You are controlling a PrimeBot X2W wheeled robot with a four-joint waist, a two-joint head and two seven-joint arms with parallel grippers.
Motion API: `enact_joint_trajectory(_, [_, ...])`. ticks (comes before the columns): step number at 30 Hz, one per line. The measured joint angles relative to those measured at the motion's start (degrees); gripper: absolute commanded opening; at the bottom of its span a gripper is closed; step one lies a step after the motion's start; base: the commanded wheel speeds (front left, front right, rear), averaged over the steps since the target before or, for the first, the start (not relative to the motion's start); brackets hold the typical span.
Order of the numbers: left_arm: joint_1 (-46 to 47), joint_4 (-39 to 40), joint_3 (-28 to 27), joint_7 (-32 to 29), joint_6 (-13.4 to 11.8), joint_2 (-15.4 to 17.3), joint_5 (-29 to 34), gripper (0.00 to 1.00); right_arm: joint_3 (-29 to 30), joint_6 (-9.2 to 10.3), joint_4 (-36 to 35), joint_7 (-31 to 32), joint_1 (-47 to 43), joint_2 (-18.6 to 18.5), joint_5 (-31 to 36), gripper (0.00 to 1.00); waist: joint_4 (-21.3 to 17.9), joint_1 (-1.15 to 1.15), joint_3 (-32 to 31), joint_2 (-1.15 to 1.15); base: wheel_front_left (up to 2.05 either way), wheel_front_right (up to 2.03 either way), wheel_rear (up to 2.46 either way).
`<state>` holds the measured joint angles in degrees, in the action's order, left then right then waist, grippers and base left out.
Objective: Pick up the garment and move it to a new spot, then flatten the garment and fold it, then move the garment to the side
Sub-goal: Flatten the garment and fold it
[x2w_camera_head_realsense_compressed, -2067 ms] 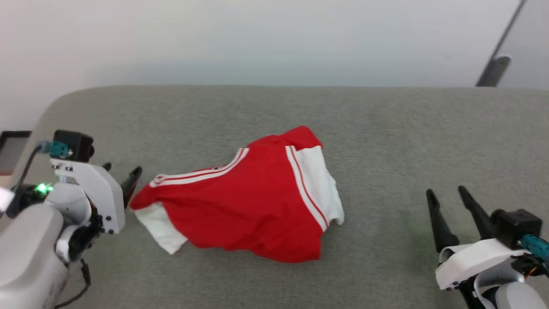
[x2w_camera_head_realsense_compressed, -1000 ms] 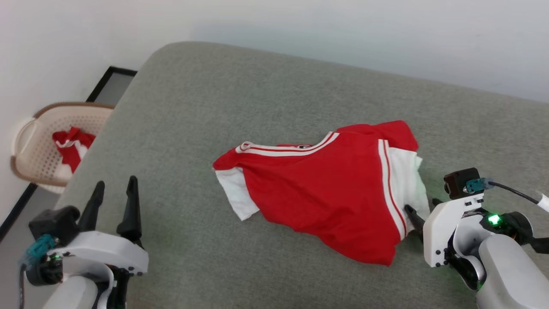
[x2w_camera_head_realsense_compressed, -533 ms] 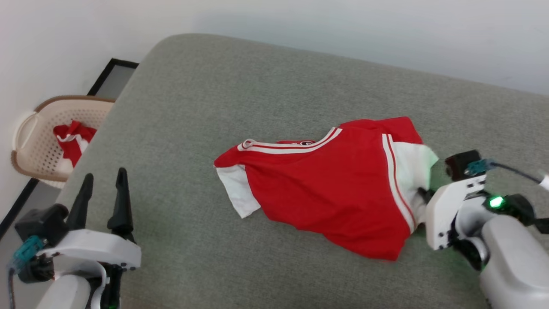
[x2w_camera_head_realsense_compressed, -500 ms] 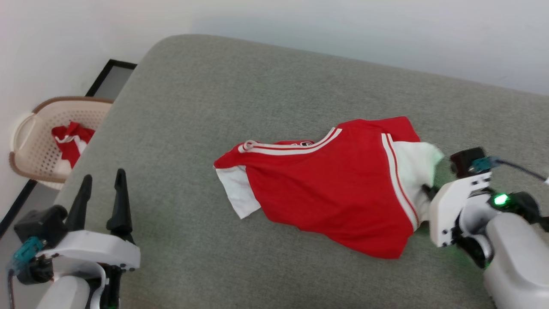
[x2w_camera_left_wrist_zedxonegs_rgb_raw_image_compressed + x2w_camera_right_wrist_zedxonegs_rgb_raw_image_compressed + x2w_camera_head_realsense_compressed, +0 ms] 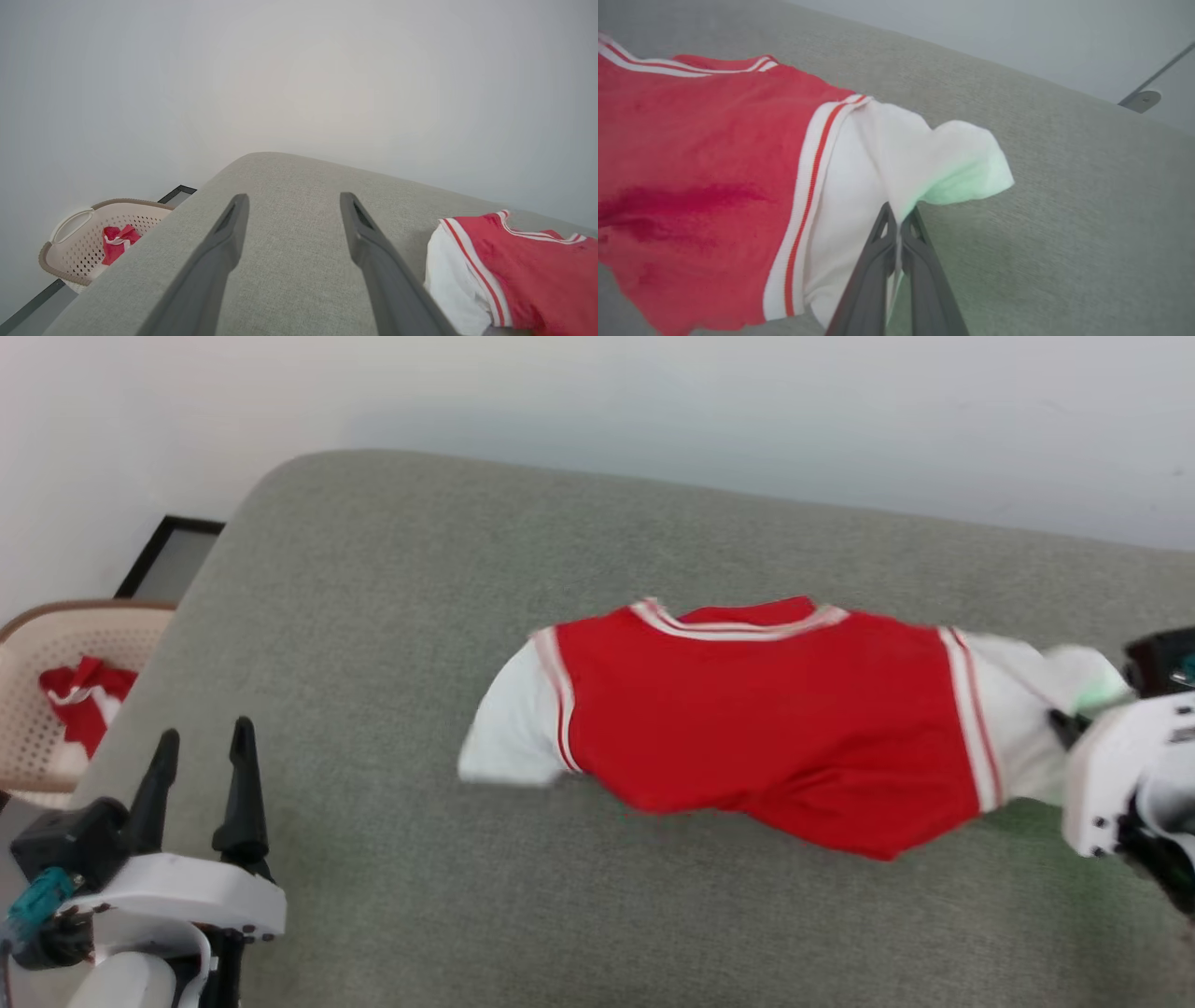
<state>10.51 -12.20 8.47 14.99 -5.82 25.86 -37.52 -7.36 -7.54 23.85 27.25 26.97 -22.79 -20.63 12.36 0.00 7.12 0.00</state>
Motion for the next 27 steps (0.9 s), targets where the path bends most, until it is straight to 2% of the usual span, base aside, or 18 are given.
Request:
enact_joint_trajectory(7, [-0.4,0.6,0.2,-0.1,0.0,0.6,0.2,1.00,9.4,0.00,-6.7,4.0,-9.8,-0.9,1.3,0.00,-1.8,0.00,-1.1,0.00,0.00,0.00,0.00])
enact_joint_trajectory(12, [-0.6,0.7,0.5,-0.4,0.0,0.9,0.2,1.00,12.7,0.00,-7.5,4.7,-14.0,0.5,1.7,0.00,-2.1,0.00,-1.6,0.00,0.00,0.00,0.00])
enact_joint_trajectory(16, [-0.8,0.6,0.9,-0.9,0.2,1.2,0.2,1.00,13.6,0.00,-5.4,4.0,-15.2,2.2,2.1,0.00,-2.4,0.00,-2.1,0.00,0.00,0.00,0.00])
enact_joint_trajectory(17, [-0.9,0.6,1.0,-1.2,0.3,1.3,0.2,1.00,13.4,0.00,-4.4,4.0,-15.3,2.4,2.2,0.03,-2.4,0.00,-2.2,0.00,0.00,0.00,0.00])
enact_joint_trajectory(18, [-0.9,0.6,1.2,-1.4,0.4,1.4,0.2,1.00,13.4,0.00,-3.5,3.9,-15.3,2.6,2.2,0.44,-2.5,0.00,-2.4,0.00,0.00,0.00,0.00])
enact_joint_trajectory(19, [-0.9,0.6,1.7,-1.8,0.6,1.5,0.2,1.00,13.3,0.00,-2.0,3.4,-15.3,3.0,2.2,1.00,-2.6,0.00,-2.7,0.00,0.00,0.00,0.00])
enact_joint_trajectory(27, [-0.6,0.9,2.7,-4.1,1.8,2.5,-0.1,1.00,12.9,0.00,-2.0,4.4,-14.5,2.9,1.1,1.00,-3.5,0.00,-3.7,0.00,0.00,0.00,0.00])
